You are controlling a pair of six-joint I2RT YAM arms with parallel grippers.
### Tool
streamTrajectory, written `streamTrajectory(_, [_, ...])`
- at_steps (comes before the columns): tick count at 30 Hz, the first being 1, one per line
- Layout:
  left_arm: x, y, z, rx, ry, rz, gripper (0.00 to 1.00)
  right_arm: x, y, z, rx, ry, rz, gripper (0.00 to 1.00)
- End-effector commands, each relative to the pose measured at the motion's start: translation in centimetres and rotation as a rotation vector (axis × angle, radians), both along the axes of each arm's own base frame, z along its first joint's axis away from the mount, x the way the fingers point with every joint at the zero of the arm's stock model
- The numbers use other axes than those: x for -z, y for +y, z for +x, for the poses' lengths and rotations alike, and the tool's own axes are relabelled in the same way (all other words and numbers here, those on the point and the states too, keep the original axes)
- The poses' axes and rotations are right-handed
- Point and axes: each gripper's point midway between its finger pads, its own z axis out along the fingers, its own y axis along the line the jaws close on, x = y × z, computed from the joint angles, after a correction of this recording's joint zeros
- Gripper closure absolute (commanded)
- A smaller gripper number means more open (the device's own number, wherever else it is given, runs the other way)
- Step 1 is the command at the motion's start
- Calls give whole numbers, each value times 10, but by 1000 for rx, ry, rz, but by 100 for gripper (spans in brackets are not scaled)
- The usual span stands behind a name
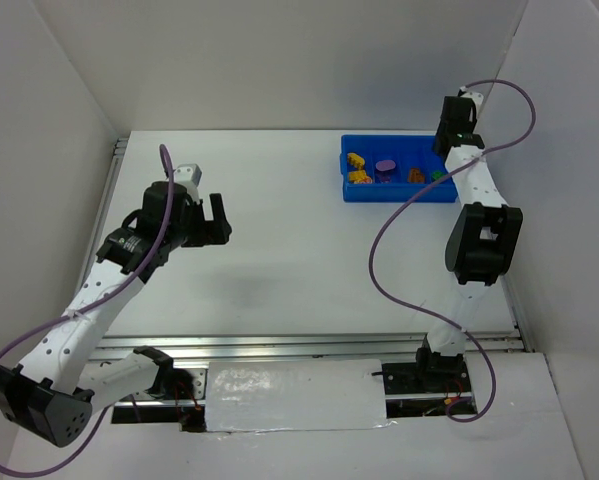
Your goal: Sort the legos into containers by color
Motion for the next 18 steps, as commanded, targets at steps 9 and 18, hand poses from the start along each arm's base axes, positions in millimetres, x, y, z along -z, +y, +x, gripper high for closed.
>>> streamTrajectory(9, [-5,-2,6,13,-35,-3,0,7,-1,11,4,-25,33,100])
streamTrajectory(18, [-2,2,7,-8,-26,7,0,10,3,10,-10,-24,51,100])
